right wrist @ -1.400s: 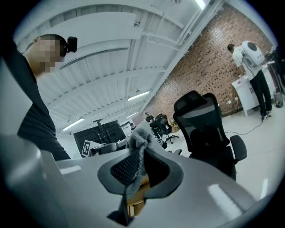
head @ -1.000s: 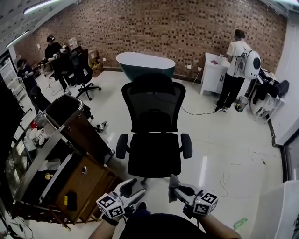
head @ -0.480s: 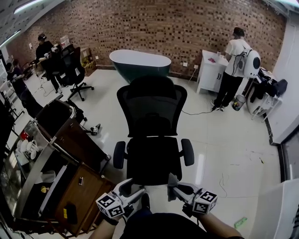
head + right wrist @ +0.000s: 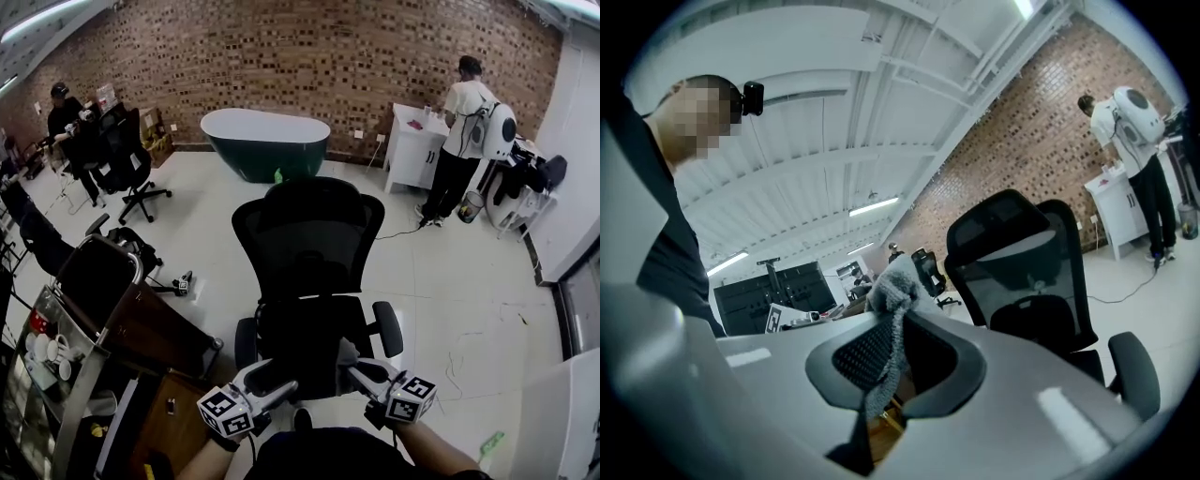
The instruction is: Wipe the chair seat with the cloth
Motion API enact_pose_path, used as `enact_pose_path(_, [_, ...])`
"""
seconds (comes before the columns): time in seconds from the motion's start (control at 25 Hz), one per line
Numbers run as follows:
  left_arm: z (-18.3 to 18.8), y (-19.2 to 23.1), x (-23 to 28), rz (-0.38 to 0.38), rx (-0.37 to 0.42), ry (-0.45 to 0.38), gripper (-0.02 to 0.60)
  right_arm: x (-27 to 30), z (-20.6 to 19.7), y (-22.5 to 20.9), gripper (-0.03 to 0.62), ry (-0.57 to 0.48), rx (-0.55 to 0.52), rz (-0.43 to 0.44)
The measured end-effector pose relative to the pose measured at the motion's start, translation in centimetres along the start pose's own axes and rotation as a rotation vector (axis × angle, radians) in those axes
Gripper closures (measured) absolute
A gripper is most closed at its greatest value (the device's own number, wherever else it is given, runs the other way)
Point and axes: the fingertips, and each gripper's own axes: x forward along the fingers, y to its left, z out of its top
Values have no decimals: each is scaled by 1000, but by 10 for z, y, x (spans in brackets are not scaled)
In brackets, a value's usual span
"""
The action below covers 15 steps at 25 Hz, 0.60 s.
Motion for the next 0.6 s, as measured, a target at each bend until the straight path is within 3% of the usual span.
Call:
enact_pose_path(0.36, [11, 30, 13, -11, -36, 3, 264, 41, 6, -34, 558, 43, -5, -7])
enact_pose_path(0.6, [13, 49, 16, 43, -51, 9, 264, 60, -5, -61, 559, 101, 15, 12])
